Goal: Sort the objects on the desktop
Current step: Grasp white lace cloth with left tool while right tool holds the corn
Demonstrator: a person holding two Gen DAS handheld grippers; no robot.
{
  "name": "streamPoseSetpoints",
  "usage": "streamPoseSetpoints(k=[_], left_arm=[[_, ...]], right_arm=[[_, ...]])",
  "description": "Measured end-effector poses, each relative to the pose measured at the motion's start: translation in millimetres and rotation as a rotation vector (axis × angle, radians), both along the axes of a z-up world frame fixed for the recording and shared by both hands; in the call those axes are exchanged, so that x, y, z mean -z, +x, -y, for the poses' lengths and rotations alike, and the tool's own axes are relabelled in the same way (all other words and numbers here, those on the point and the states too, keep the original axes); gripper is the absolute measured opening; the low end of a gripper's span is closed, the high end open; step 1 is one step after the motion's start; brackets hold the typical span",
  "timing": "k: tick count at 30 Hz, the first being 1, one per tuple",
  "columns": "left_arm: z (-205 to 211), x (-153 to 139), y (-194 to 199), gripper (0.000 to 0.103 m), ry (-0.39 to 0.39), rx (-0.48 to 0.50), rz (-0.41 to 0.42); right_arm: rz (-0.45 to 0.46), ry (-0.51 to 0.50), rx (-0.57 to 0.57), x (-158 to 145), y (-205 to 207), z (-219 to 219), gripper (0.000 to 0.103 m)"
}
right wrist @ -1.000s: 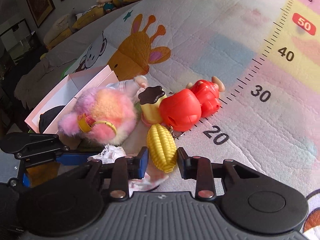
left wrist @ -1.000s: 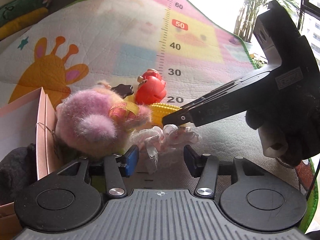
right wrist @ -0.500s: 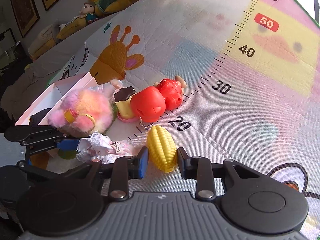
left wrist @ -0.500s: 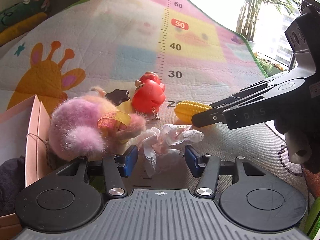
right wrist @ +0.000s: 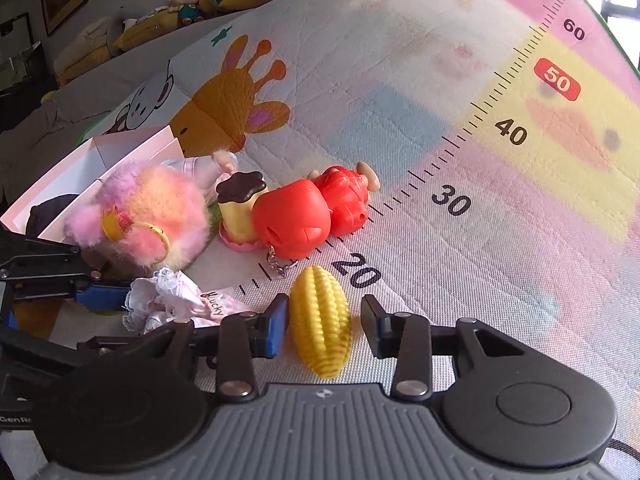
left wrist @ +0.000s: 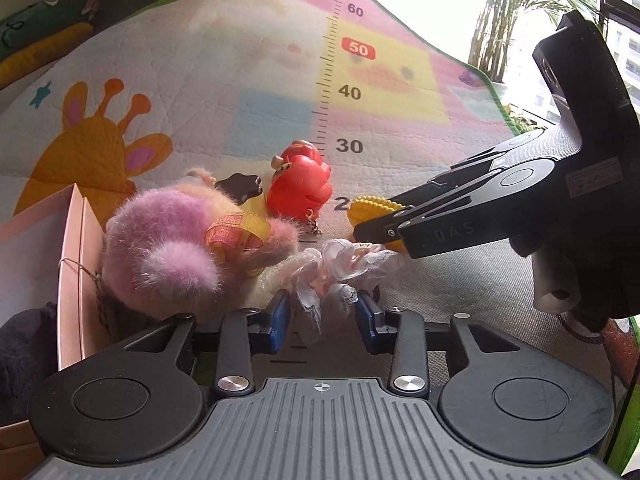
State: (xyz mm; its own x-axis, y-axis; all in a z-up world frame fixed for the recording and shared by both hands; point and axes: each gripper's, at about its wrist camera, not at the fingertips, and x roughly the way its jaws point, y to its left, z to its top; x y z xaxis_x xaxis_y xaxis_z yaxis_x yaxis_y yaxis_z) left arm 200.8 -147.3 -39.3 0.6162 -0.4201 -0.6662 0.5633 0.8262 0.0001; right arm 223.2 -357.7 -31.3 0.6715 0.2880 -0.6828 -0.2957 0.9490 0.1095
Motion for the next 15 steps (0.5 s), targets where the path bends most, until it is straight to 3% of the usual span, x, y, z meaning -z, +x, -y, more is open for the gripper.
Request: streamPoseSetpoints(k=[3, 7, 10, 12, 15], left_arm=[[0, -2, -1, 0.061, -0.015, 0.006, 0.003], [5, 1, 2, 0.067, -0.012, 0.010, -0.003], [8, 3, 4, 0.061, -0.003, 0.014, -0.003], [8, 4, 4, 0.044, 0.000, 0.018, -0.004], [6, 3, 3, 0.034, 0.000, 0.018, 0.000]], right_arm=[[0.002, 0.005, -0.003, 0, -1, 2, 0.039], [-0.001, 0.008, -0.023, -1, -6, 2, 0.039], [-0.004, 0.014, -0.022, -2, -9, 5, 0.038], [-0.008, 0.027, -0.017, -2, -11, 8, 0.035], [-0.007, 0.034, -0.014, -4, -16, 9, 0.035]])
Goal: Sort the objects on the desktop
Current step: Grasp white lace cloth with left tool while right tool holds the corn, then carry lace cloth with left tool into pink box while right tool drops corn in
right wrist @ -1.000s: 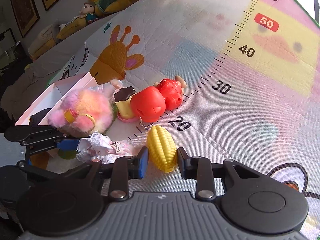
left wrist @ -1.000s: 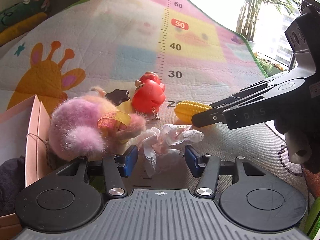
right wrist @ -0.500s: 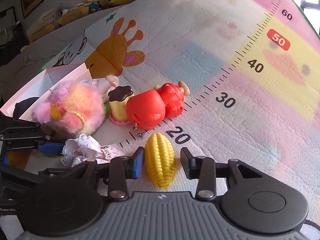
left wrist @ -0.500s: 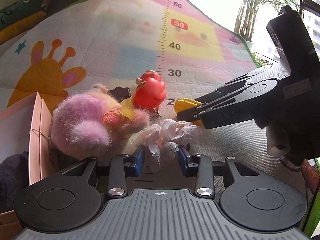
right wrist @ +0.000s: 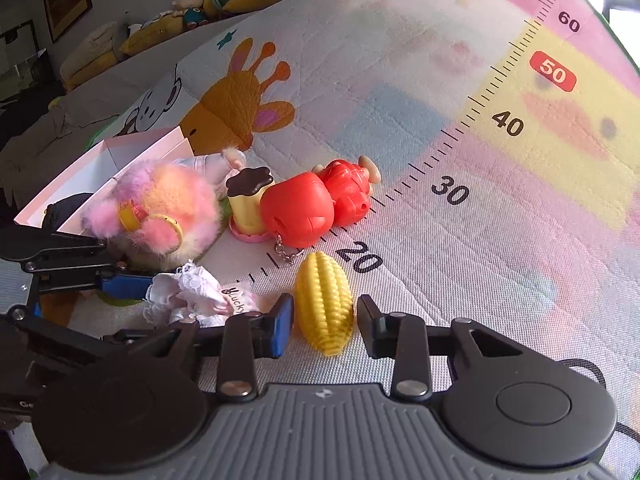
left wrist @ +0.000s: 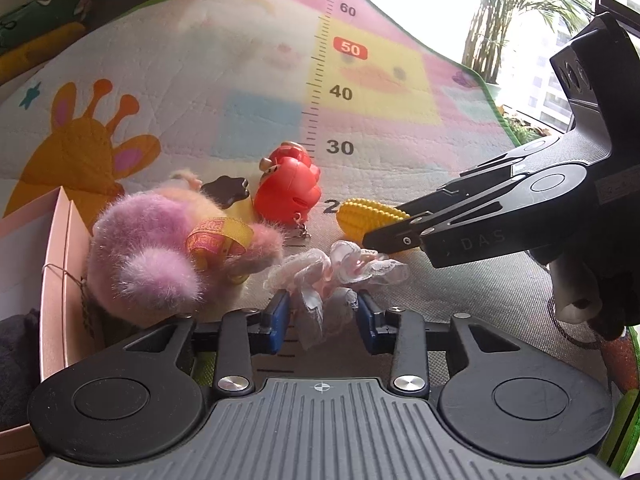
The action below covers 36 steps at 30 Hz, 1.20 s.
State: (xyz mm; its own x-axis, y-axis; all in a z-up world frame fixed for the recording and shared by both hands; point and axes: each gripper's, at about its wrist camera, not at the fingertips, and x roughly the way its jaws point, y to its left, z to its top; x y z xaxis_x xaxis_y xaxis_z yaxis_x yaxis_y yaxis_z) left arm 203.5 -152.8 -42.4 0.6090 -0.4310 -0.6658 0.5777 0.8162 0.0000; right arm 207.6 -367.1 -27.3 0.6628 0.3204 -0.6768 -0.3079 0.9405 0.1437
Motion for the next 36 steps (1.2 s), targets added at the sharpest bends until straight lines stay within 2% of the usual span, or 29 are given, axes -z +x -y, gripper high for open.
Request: streamPoseSetpoints(k=[3, 5, 11, 13, 16, 18, 21, 26, 28, 29, 30, 32, 36], left_arm=[[-4, -4, -5, 0.026, -0.009, 0.007, 0.009], [-6, -8, -11, 0.024, -0.015, 0.017, 0.026], [-12, -13, -22, 0.024, -0.010, 0.033, 0.035], [-14, -13, -24, 0.029, -0.007, 0.038, 0.022], [-17, -13, -27, 0.042, -0.019, 0.059, 0.014], [-18, -16, -30, 0.060, -0.031, 0.071, 0.020], [-15, -17, -31, 0.073, -0.033, 0.080, 0.033], [-3, -10, -27, 0.077, -0.011, 0.104, 0.020], [0, -6, -24, 0.075, 0.000, 0.095, 0.017], [0, -5, -23, 0.068, 0.006, 0.085, 0.014], [0, -4, -21, 0.054, 0.011, 0.074, 0.009], [-3, -4, -18, 0.039, 0.014, 0.055, 0.005], [-12, -9, -20, 0.031, 0.000, 0.040, 0.026]], right_arm=[[0.005, 0.009, 0.004, -3, -5, 1, 0.033], [0.011, 0.016, 0.004, -6, -9, 1, 0.029], [0.014, 0.011, 0.007, -10, -13, -1, 0.029], [0.011, 0.006, 0.015, -9, -10, -1, 0.029], [0.005, 0.021, 0.038, -9, -4, 1, 0.029], [0.002, 0.031, 0.045, -8, 2, 0, 0.030], [0.001, 0.029, 0.042, -5, 8, -3, 0.037], [-0.010, 0.018, 0.031, 4, 20, -8, 0.039], [-0.011, 0.015, 0.021, 5, 23, -9, 0.039], [-0.012, 0.015, 0.016, 5, 24, -9, 0.039], [-0.013, 0.015, 0.009, 5, 24, -9, 0.039], [-0.013, 0.015, 0.000, 4, 21, -9, 0.038], [-0.013, 0.044, 0.007, 1, 13, -4, 0.030]])
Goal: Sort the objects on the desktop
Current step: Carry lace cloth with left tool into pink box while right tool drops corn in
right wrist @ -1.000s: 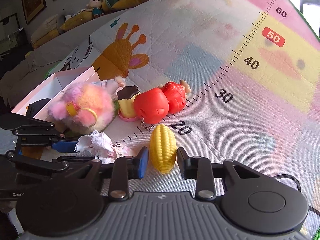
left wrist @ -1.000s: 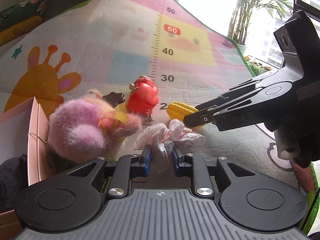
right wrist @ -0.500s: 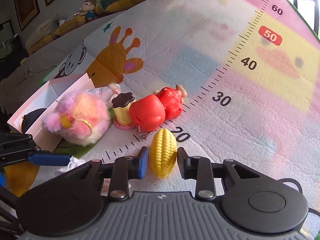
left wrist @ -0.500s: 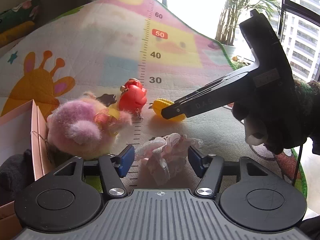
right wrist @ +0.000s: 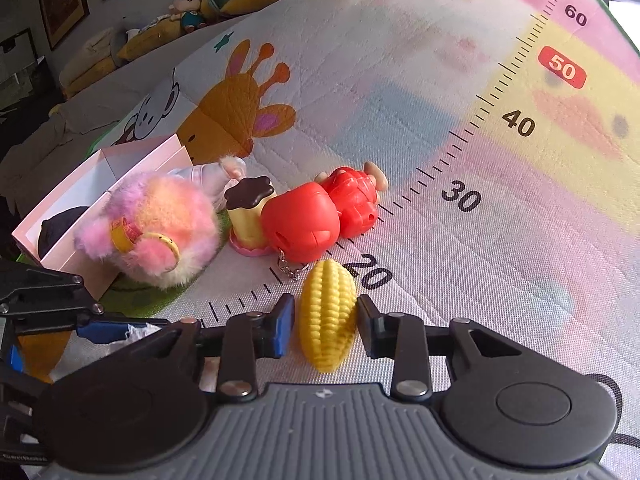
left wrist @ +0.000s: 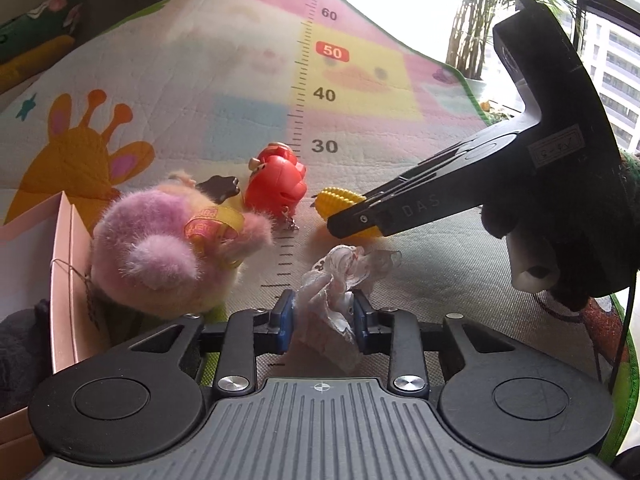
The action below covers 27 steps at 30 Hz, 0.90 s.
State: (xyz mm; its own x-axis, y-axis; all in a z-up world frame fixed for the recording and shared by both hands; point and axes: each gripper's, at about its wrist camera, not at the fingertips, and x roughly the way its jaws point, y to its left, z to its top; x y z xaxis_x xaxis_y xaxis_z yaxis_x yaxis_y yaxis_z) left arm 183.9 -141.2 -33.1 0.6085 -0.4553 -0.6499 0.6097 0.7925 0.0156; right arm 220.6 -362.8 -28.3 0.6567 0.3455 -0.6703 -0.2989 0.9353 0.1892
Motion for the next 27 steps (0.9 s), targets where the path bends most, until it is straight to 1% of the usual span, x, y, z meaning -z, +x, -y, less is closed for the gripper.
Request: streamPoseSetpoints(k=[6, 8, 11, 13, 16, 19, 21, 23, 25, 27], left_arm=[[-17, -16, -14, 0.030, -0.038, 0.003, 0.042], [-26, -24, -19, 0.030, -0.066, 0.004, 0.047], [-48, -41, -27, 0.030, -0.112, -0.006, 0.068], [-68, -54, -29, 0.030, -0.131, -0.038, 0.094], [-106, -71, -25, 0.030, -0.149, -0.114, 0.136], [-145, -79, -9, 0.030, -0.108, -0.262, 0.177], [-172, -78, 7, 0.030, -0.083, -0.369, 0.158], [-199, -77, 23, 0.030, -0.074, -0.450, 0.123], [-218, -75, 34, 0.030, -0.060, -0.496, 0.101], [-233, -73, 45, 0.031, -0.055, -0.519, 0.075]], right_arm=[[0.022, 0.037, 0.002, -13, -14, -1, 0.029], [0.032, 0.053, 0.000, -20, -17, -3, 0.029], [0.070, 0.067, -0.031, -39, -23, -14, 0.029], [0.100, 0.077, -0.065, -53, -25, -26, 0.029], [0.140, 0.101, -0.135, -75, -23, -51, 0.029], [0.162, 0.121, -0.211, -91, -11, -86, 0.029], [0.168, 0.122, -0.264, -95, -2, -113, 0.029], [0.153, 0.123, -0.321, -94, 9, -144, 0.029], [0.120, 0.120, -0.364, -89, 21, -173, 0.029], [0.080, 0.109, -0.396, -81, 32, -200, 0.029]])
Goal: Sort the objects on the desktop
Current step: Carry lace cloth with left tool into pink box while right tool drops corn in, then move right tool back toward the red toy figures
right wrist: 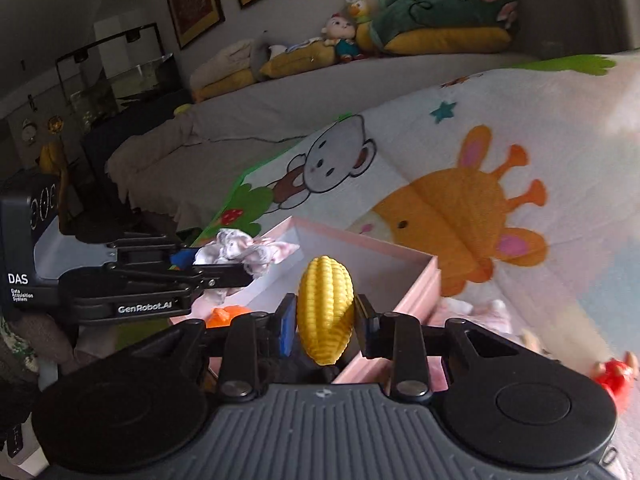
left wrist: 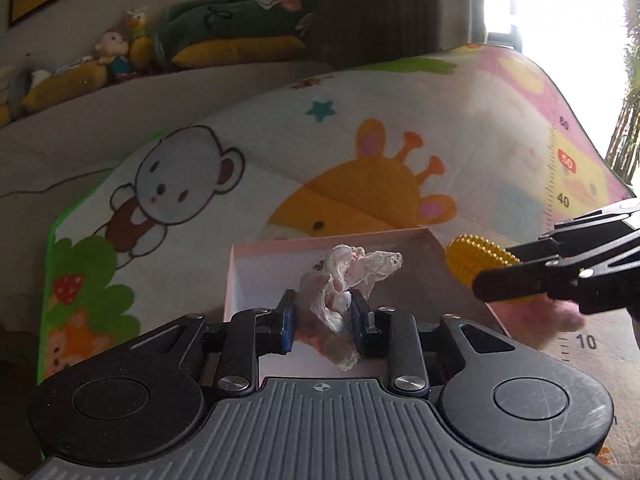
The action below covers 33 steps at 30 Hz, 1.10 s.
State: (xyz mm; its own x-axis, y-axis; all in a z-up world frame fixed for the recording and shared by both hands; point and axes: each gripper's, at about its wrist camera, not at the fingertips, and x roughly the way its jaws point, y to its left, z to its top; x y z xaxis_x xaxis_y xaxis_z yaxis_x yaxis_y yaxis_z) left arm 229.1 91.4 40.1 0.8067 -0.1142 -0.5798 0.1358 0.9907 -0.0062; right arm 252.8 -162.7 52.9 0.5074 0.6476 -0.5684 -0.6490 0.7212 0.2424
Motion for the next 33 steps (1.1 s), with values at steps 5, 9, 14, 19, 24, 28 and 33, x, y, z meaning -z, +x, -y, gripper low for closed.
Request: streamPoseSetpoints(k=[5, 9, 14, 19, 24, 28, 33], left_arm=[[-9, 13, 16, 0.035, 0.011, -0.024, -0.073], [-7, 19, 19, 0.047, 0.027, -0.029, -0.071], [-6, 19, 22, 0.056, 0.020, -0.036, -0.060], [-5, 17, 22, 0.062, 0.042, -0.066, -0.052], [-6, 11, 18, 0.064, 0.051, -0.085, -0.030], [14, 0, 11, 0.070, 0.052, -0.019, 0.020], [66, -14, -2, 0.081, 0.054, 0.158, 0.081]], right_arm=[[-0.044, -0.069, -0.036, 21, 17, -48, 0.029], [-0.064, -0.094, -0.025, 28, 22, -56, 0.030], [-0.054, -0.079, -0.008, 27, 20, -44, 0.030], [-0.037, -0.053, 0.041, 20, 20, -18, 0.030], [0.001, -0.042, 0.152, 11, 19, 37, 0.033], [0.032, -0.045, 0.279, 7, 16, 88, 0.036], [0.061, -0.043, 0.420, 6, 9, 146, 0.039]])
